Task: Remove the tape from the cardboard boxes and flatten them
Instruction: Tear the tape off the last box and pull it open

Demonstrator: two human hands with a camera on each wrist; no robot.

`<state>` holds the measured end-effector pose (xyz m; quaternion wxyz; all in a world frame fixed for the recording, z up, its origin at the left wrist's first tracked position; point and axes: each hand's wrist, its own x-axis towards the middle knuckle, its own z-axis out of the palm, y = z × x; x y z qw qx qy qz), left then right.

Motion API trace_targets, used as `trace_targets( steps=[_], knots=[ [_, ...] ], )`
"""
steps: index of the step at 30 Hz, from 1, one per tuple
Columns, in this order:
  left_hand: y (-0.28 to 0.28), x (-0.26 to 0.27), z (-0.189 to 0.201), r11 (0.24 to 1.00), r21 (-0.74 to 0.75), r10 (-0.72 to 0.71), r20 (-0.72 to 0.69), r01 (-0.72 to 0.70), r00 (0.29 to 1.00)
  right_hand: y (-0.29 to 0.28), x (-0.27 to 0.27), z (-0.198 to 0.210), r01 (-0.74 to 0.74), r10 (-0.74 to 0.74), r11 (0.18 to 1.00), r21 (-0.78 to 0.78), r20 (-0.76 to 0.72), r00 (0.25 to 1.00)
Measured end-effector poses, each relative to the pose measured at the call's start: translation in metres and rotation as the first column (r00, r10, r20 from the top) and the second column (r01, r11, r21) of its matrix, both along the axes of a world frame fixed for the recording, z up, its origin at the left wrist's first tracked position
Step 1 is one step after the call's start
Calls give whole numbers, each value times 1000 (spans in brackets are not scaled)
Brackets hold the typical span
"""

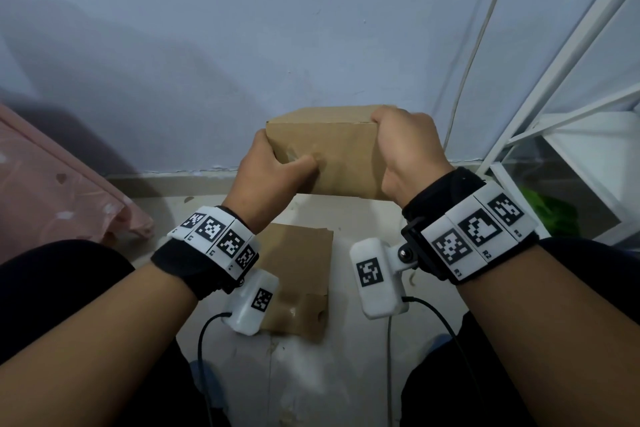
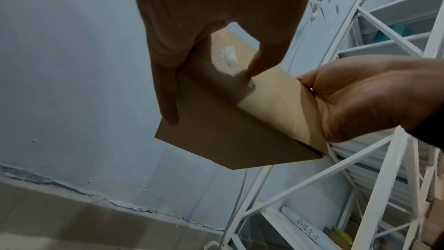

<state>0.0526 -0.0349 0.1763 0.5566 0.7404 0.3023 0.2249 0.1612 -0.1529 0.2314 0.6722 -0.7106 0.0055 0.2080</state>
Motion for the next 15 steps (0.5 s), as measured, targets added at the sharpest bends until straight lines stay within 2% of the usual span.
trace_targets(
  steps=[5, 9, 15],
  knots=[
    [-5, -4, -1, 998, -45, -49, 18, 50, 999, -2, 3, 1, -10, 10, 1000, 9, -6, 1000],
    [-3, -1, -2, 999, -29, -14, 12, 14, 1000, -3, 2, 1, -20, 20, 1000, 15, -20, 1000],
    [-2, 0, 1, 995, 89, 38, -35, -35, 999, -2, -1, 0, -12, 13, 1000, 20, -22, 1000]
  ],
)
